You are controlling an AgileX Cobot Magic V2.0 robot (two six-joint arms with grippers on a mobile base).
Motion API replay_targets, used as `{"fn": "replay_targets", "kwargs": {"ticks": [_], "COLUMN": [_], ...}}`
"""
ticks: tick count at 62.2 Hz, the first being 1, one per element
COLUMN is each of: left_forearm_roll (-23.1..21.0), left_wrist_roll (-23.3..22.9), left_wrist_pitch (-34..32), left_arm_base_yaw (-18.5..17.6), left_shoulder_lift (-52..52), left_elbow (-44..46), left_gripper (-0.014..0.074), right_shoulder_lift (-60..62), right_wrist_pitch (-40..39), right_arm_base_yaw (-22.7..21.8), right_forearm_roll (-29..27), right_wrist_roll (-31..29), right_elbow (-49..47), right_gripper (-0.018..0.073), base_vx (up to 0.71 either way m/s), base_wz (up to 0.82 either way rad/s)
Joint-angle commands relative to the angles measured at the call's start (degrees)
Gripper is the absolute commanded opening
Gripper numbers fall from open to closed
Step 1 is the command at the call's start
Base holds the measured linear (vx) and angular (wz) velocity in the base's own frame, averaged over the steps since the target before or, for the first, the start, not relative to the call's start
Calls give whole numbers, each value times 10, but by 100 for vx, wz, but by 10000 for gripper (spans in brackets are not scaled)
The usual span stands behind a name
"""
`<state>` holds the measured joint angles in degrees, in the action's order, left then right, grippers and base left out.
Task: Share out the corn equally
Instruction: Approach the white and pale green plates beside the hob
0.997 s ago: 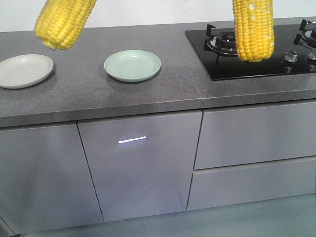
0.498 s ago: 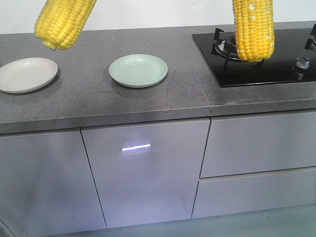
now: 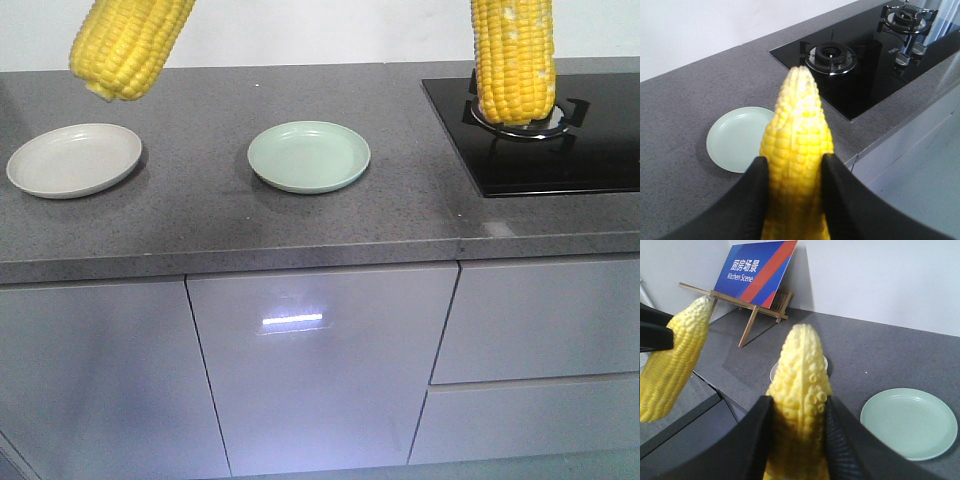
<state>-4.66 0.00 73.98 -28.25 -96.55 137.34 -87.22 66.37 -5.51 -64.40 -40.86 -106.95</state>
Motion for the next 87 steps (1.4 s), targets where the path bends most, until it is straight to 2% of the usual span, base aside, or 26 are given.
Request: {"fn": "replay_targets", "kwargs": {"ticks": [1,87], "left_forearm_roll": [-5,-5], "left_wrist_roll": [0,0], "left_wrist_pitch": [-23,-23], "left_arm_base_yaw": [-2,-2], "left_shoulder_lift": [21,21], "left_elbow": [13,13], "left_gripper": [-6,-6], "right_shoulder_lift": [20,20], "right_wrist_pitch": [-22,-22], "right_arm_base_yaw": [-3,-3], "right_forearm_roll": [-35,-35], "right_wrist_roll": [-4,-4], "right_elbow": [-17,-17], "right_gripper": [-6,-6], "base_vx": [8,6], "base_wz": [11,7]}}
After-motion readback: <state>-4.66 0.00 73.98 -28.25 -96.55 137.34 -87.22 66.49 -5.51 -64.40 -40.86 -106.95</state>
